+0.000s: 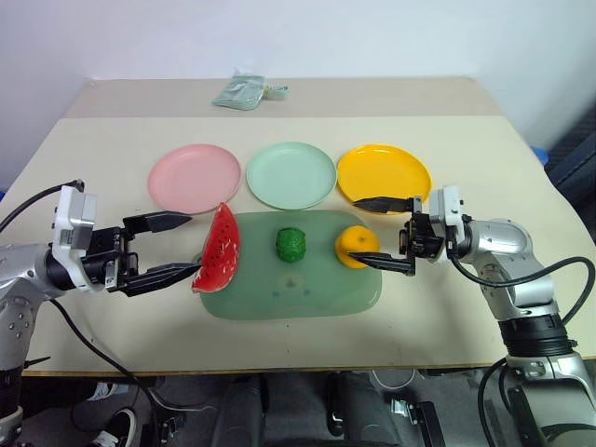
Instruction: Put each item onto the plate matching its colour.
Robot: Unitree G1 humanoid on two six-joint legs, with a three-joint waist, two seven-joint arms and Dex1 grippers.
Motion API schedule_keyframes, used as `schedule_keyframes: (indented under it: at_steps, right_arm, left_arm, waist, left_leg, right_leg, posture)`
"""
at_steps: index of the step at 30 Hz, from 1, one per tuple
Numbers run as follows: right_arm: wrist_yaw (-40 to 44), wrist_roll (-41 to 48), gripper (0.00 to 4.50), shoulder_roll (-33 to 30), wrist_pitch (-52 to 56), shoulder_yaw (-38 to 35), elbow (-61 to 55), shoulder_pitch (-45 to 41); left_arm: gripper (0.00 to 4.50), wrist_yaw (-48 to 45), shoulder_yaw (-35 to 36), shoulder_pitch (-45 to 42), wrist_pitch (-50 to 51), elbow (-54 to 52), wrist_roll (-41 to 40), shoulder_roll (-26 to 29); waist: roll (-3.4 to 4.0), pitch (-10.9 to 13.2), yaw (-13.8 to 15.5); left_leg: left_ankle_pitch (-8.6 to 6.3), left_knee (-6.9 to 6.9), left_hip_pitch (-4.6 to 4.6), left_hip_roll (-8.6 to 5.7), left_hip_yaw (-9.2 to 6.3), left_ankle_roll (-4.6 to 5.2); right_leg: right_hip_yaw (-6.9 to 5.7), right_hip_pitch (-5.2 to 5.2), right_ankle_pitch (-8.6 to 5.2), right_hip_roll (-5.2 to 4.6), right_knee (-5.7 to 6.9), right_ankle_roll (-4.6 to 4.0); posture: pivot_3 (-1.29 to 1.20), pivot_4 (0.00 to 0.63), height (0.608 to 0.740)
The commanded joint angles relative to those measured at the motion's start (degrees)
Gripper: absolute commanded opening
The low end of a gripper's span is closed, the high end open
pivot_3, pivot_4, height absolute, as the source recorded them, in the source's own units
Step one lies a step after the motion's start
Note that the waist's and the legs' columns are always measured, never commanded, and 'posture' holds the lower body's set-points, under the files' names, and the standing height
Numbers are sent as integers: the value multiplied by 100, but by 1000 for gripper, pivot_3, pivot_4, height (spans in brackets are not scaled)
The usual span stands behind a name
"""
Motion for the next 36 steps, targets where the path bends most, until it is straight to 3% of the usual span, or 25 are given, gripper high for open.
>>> schedule_keyframes:
  at_steps: [1,6,11,18,21,29,34,36]
  right_arm:
    - [-29,-12,4474,-42,-155,-150,-46,-146]
    - [-123,30,4474,-106,-140,-236,-220,-79]
    - [-125,211,4474,-215,53,-338,-374,-123]
    - [-81,190,4474,-114,34,-281,-267,-157]
    - [12,193,4474,-99,28,-259,-150,-224]
    - [164,77,4474,94,-87,-109,185,-475]
    - [164,48,4474,64,-135,-146,258,-516]
    - [148,72,4474,67,-115,-156,249,-506]
  left_arm:
    - [4500,-111,43,-140,-10,184,-81,55]
    - [4500,-194,-98,-366,-209,532,38,-140]
    - [4500,-46,182,-624,169,600,-286,11]
    - [4500,2686,425,-210,1625,-469,275,237]
    - [4500,3421,708,-193,2721,-1217,-420,436]
    - [4500,5866,515,-1570,4591,-1800,-1618,4]
    - [4500,7085,258,-1625,5356,-2268,-1554,-313]
    - [4500,7469,272,-1600,5435,-2283,-1865,-778]
  waist:
    - [0,0,0]
    - [0,0,9]
    - [-1,0,5]
    - [-2,0,-11]
    - [-4,1,7]
    - [-5,0,3]
    - [-6,0,-10]
    - [-2,-2,-2]
  left_leg:
    - [0,0,0,0,0,0]
    - [0,0,0,0,1,0]
    - [0,1,-1,0,-1,0]
    - [0,-4,4,1,-2,0]
    - [0,-2,2,0,-2,0]
    - [0,2,10,-2,-11,-1]
    - [1,1,10,-3,-11,-1]
    - [1,1,10,-4,-11,-2]
  right_leg:
    - [0,0,0,0,0,0]
    - [0,0,0,0,0,0]
    - [-1,0,0,0,1,0]
    - [1,0,0,-1,3,0]
    - [2,1,0,-4,2,1]
    - [1,11,1,-2,8,1]
    - [3,11,0,-2,6,1]
    - [3,11,1,-2,7,1]
  posture:
    - [0,150,740]
    - [0,150,740]
    - [0,150,740]
    - [0,150,740]
    - [0,150,740]
    - [0,150,740]
    - [0,150,740]
    - [0,150,740]
